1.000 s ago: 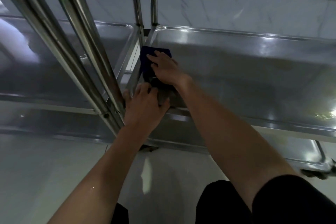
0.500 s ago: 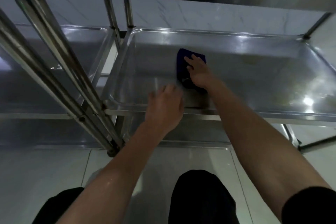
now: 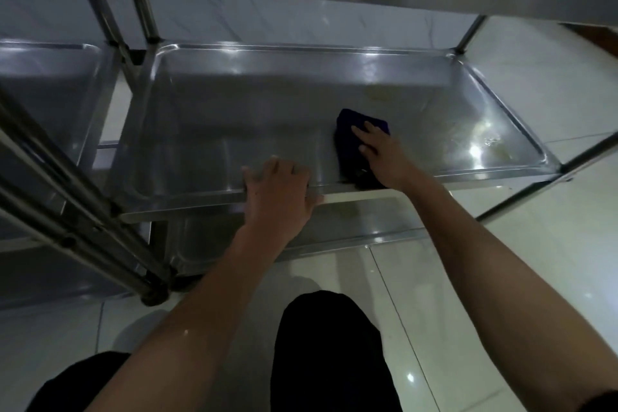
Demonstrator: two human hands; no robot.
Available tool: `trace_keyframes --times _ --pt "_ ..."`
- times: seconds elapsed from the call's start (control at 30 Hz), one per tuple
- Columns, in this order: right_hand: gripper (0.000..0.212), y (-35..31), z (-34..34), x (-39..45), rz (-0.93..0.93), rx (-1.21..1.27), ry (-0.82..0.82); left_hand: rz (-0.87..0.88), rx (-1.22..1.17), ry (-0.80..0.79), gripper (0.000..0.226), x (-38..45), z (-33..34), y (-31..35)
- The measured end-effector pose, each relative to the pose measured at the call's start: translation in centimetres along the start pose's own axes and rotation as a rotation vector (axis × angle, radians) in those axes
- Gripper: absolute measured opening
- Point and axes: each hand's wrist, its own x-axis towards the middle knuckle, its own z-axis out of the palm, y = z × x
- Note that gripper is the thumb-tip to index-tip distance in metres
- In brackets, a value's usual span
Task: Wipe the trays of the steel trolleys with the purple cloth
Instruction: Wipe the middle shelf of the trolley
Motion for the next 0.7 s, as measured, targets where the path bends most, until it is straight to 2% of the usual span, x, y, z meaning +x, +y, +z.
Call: trace_keyframes --times 0.13,0.33,0.53,0.7 --pt "0.045 -0.9 0.2 -3.5 0.035 -0.004 0.019 -0.003 0.004 -0.01 0.052 0.3 -0.2 0.0" --pt "0.046 -3.2 0.7 -3.6 0.098 -0.052 0.06 0.038 -0.053 0.084 0.045 0.5 0.8 -0.9" --pt "0.05 -4.6 0.4 -3.6 0.164 -0.273 -0.02 0.076 -0.041 0.064 0.047 0.3 0.9 -1.2" --pt "0.05 -5.3 0.2 -3.8 0.159 -0.119 0.005 0.076 0.018 0.075 0.048 0.2 0.6 -1.3"
